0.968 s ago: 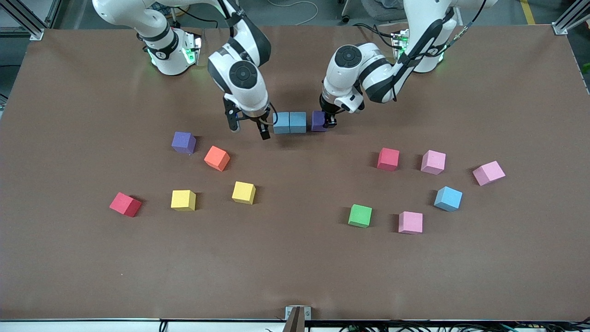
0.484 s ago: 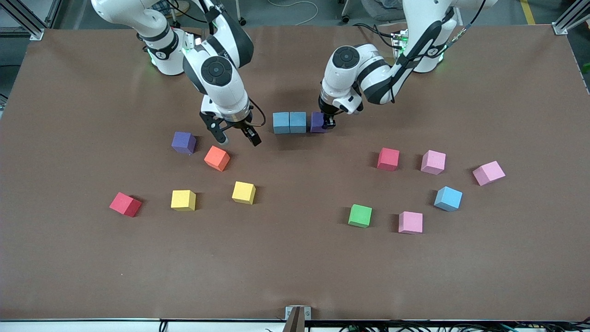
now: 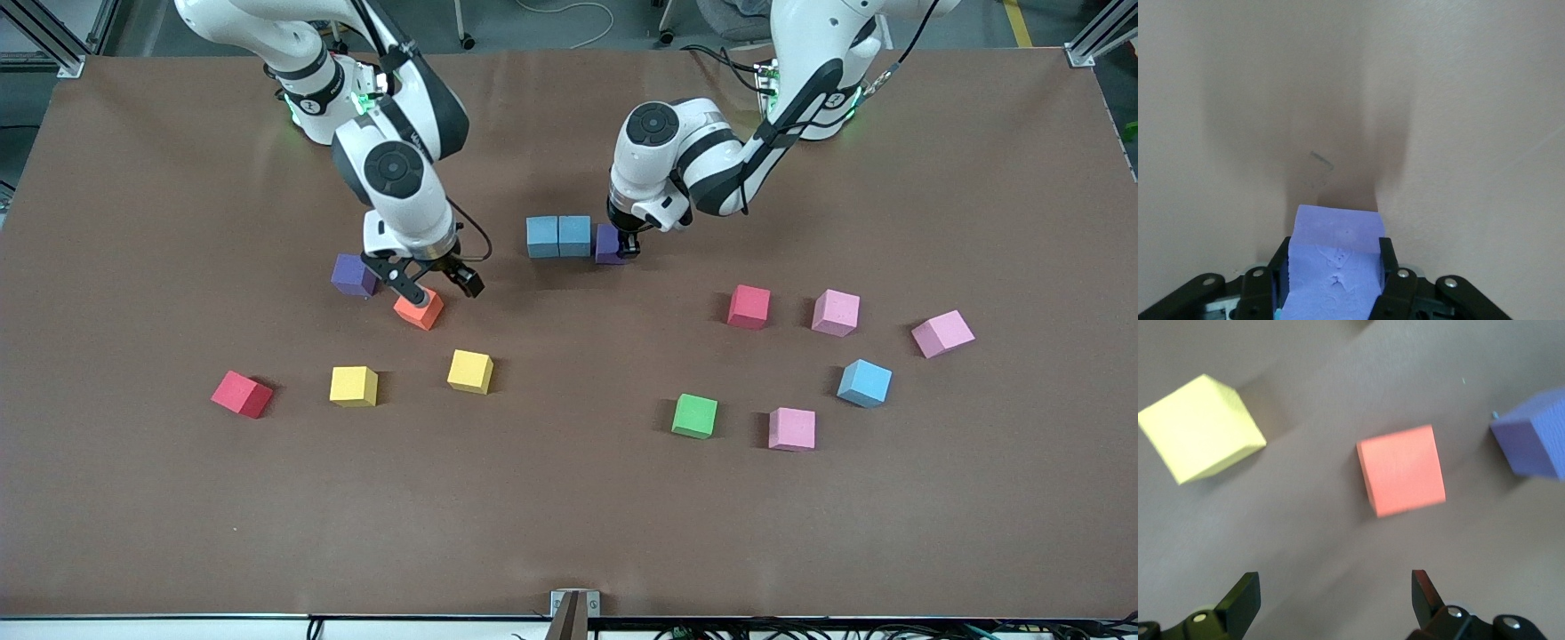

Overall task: Arrange 11 blocks into digit 3
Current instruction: 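Grasp the orange block with the right gripper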

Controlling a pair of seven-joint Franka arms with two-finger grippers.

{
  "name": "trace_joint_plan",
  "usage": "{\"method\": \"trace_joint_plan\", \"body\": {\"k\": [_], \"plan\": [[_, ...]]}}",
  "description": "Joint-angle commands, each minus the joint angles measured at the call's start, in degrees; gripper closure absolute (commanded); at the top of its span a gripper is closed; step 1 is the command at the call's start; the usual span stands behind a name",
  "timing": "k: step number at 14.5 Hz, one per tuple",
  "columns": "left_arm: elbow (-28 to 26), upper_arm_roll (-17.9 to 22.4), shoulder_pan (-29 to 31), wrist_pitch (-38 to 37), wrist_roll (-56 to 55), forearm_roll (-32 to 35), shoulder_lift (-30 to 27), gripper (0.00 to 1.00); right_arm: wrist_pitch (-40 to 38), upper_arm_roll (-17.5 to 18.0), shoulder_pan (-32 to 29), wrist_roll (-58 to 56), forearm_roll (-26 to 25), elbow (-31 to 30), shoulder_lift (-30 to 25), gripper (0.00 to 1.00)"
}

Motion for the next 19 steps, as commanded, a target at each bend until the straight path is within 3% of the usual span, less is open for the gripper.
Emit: {"method": "trace_joint_plan", "body": {"k": [1, 4, 9, 14, 17, 19], "plan": [[0.7, -0.2, -1.6, -1.1, -18.9, 5.5, 0.3, 0.93, 3.4, 1.0, -4.8, -8.4, -1.3, -3.0, 0.1, 0.00], [0.8, -0.2, -1.9, -1.1, -20.2, 5.5, 0.3, 0.92, 3.7, 1.0, -7.5, -14.4, -1.3, -3.4, 0.4, 0.00], [0.9, -0.2, -1.9, -1.1, -20.6, 5.4, 0.4, 0.89, 13.3, 1.0, -7.8, -15.5, -1.2, -8.8, 1.0, 0.00], [1.2, -0.2, -2.0, -1.0, -20.8, 5.4, 0.6, 0.76, 18.5, 1.0, -8.8, -17.5, -1.2, -12.2, 1.6, 0.00], [2.0, -0.2, -2.0, -1.1, -20.7, 5.5, 0.8, 0.58, 20.5, 1.0, -8.7, -17.9, -1.2, -12.3, 3.6, 0.00], [2.0, -0.2, -2.0, -1.3, -20.4, 5.5, 0.8, 0.27, 21.5, 1.0, -8.6, -18.0, -1.2, -12.3, 4.7, 0.01]]}}
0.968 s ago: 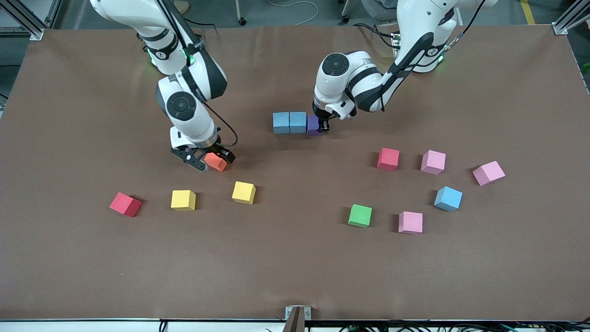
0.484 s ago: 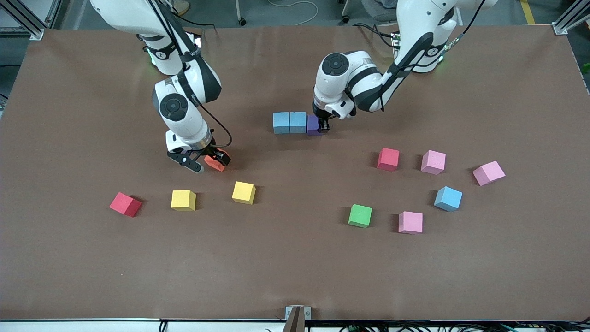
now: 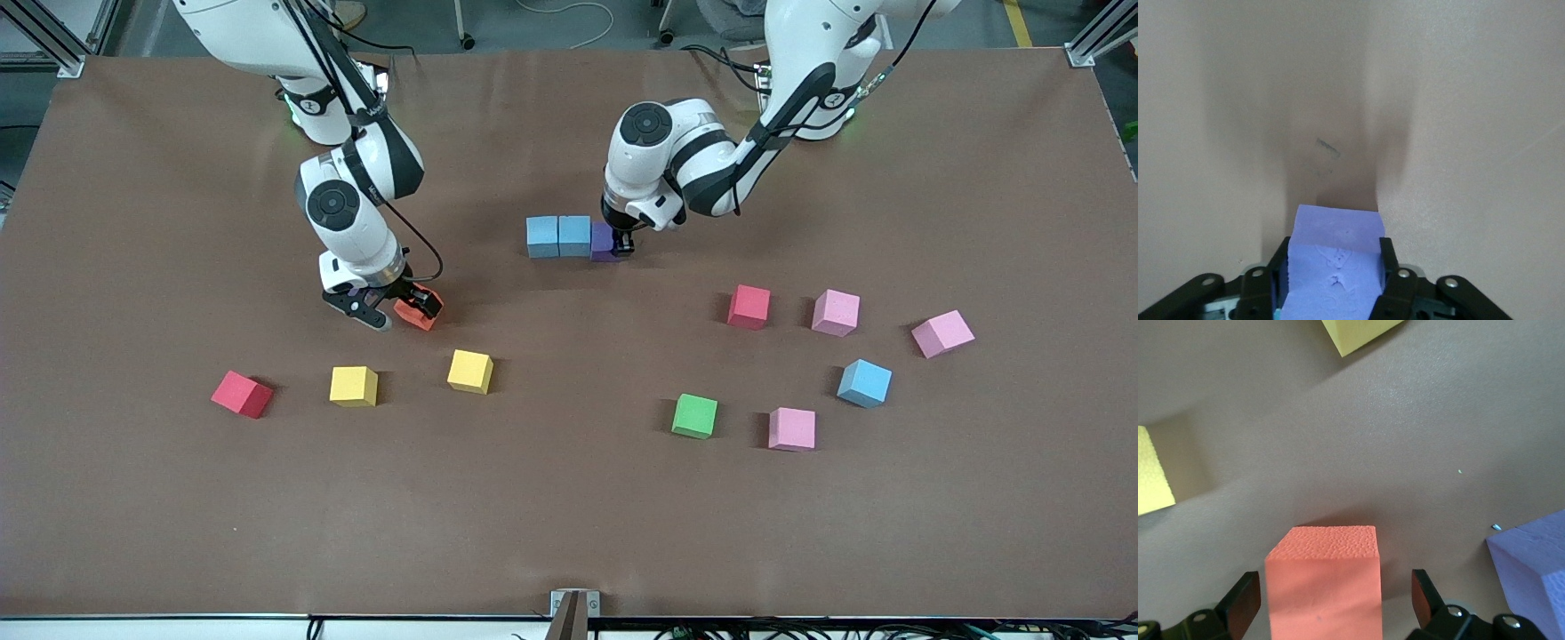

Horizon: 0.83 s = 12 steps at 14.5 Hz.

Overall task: Arrange 11 blocks into digit 3
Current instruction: 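Grasp the orange block with the right gripper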

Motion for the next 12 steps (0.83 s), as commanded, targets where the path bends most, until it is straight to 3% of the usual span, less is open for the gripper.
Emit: {"method": "trace_joint_plan", "body": {"k": [1, 2, 3, 4, 6, 9, 12], "plan": [[1.0, -0.3, -1.5, -1.9, -19.8, 5.6, 0.2, 0.04, 2.2, 0.8, -0.9, -0.8, -1.2, -0.9, 0.9, 0.07], [1.2, -0.3, -1.6, -3.0, -19.8, 5.6, 0.2, 0.01, 2.2, 0.8, -0.8, -1.8, -1.2, -0.9, 0.9, 0.22], [1.7, -0.3, -1.5, -3.5, -19.7, 5.6, 0.2, 0.00, 2.0, 0.9, -0.6, -3.9, -1.2, -0.9, 0.8, 0.50], [1.8, -0.3, -1.5, -3.6, -19.7, 5.6, 0.1, 0.00, 1.9, 1.0, -0.7, -5.1, -1.2, -0.7, 0.8, 0.71], [2.2, -0.4, -1.4, -4.1, -19.6, 5.7, -0.2, 0.00, 1.6, 1.1, -0.6, -5.1, -1.2, -0.5, 0.7, 0.94], [5.1, -0.8, -1.4, -7.9, -19.6, 5.8, -0.5, 0.00, 1.2, 1.3, 0.6, -5.3, -1.2, -0.1, -0.2, 0.99], [6.3, -3.9, -1.1, -12.4, -18.4, 5.8, -2.2, 0.00, 0.2, 1.3, 3.8, -5.7, -1.2, 2.3, 0.1, 1.00]]}}
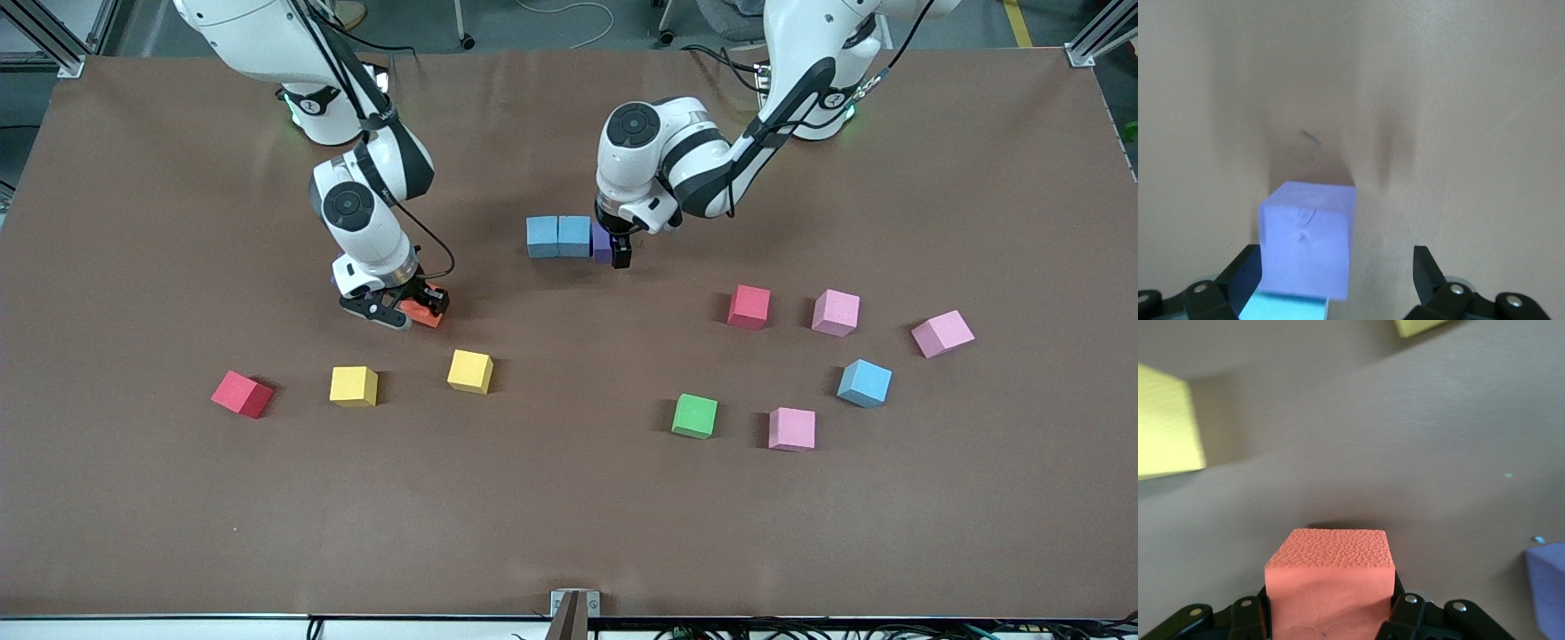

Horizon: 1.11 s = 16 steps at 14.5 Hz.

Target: Arrange 11 blocks into digit 3

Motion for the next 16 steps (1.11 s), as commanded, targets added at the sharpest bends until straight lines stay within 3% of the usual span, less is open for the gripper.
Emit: {"method": "trace_joint_plan", "body": {"k": [1, 4, 10, 13, 16], "plan": [[0.5, -2.9, -0.6, -4.3, -17.7, 5.4, -3.3, 0.00, -2.8, 0.0, 3.2, -0.2, -1.1, 2.6, -0.9, 1.00], [2.3, -3.2, 0.0, -9.0, -14.3, 5.3, -5.5, 0.00, -10.6, 0.0, 7.6, -1.8, -1.1, 8.4, -0.3, 1.00], [9.7, -2.9, 4.0, -17.8, 1.7, 4.6, -4.8, 0.00, -11.1, 0.0, 12.7, -5.4, -0.2, 12.7, 1.8, 1.00], [14.0, -2.7, 8.2, -20.2, 10.6, 4.4, -4.7, 0.00, -11.2, 0.0, 14.4, -5.3, 4.0, 15.9, 4.4, 1.00], [18.9, -2.3, 9.7, -25.1, 21.9, 3.5, -3.6, 0.00, -11.1, 0.0, 15.7, -3.9, 5.0, 18.5, 7.2, 1.00]]}}
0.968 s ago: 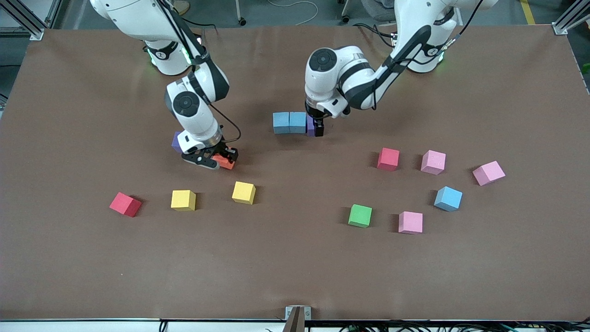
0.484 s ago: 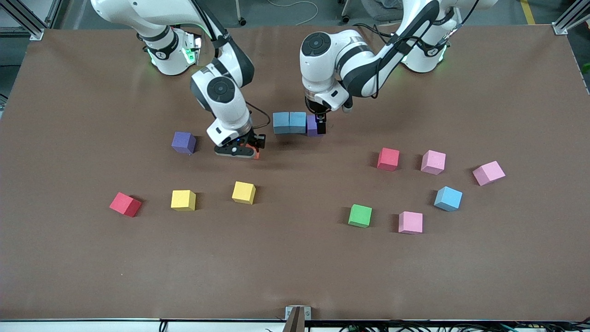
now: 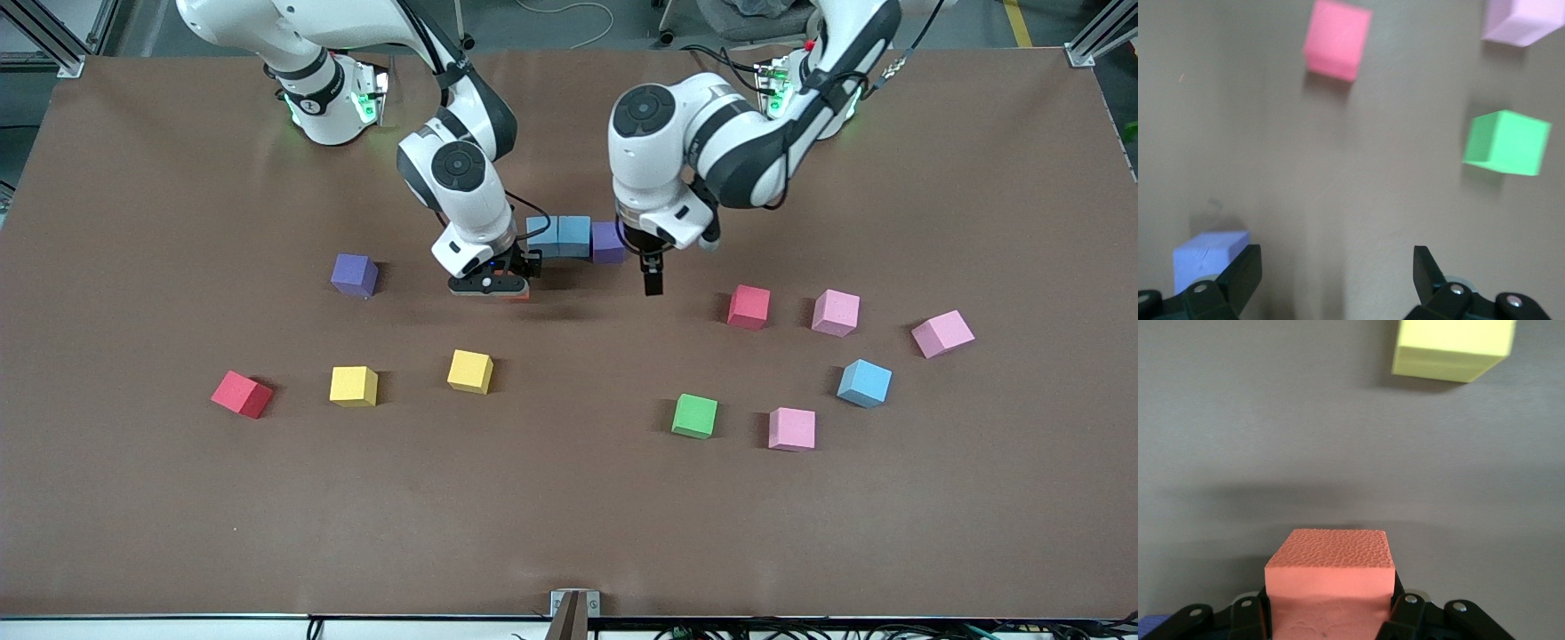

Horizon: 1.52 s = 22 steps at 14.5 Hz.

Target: Arrange 11 blocks into digit 3

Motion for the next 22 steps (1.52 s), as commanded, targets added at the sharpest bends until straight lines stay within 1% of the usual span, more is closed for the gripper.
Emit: {"method": "trace_joint_plan", "body": {"k": [1, 5, 7, 11, 14, 18, 22], "plan": [[5.1, -0.4, 2.5, -3.6, 8.1, 0.4, 2.2, 0.00, -0.4, -0.3, 1.8, 1.0, 1.2, 3.6, 3.6, 1.00], [9.8, -0.4, 6.8, -4.3, 20.4, 0.3, 2.5, 0.00, -0.3, -0.3, 2.7, 2.3, 1.2, 4.3, 5.1, 1.00], [12.1, -0.4, 9.3, -5.3, 28.6, 0.2, 3.5, 0.00, -0.1, -0.4, 3.7, 3.2, 1.2, 4.3, 5.6, 1.00], [18.7, -0.1, 10.5, -9.6, 40.7, -0.4, 5.5, 0.00, -0.3, -0.4, 4.5, 4.1, 1.2, 4.1, 5.9, 1.00], [23.5, -0.1, 13.5, -12.1, 49.7, -2.1, 6.9, 0.00, 0.2, -0.4, 4.8, 4.8, 1.2, 4.0, 6.1, 1.00], [23.7, -0.1, 18.2, -13.9, 67.6, -2.4, 6.9, 0.00, 0.3, -0.4, 5.5, 4.8, 1.1, 3.9, 6.6, 1.00], [23.7, 0.0, 20.5, -13.9, 78.1, -2.5, 7.0, 0.00, 0.5, -0.4, 5.5, 5.0, 1.1, 3.9, 6.8, 1.00]]}}
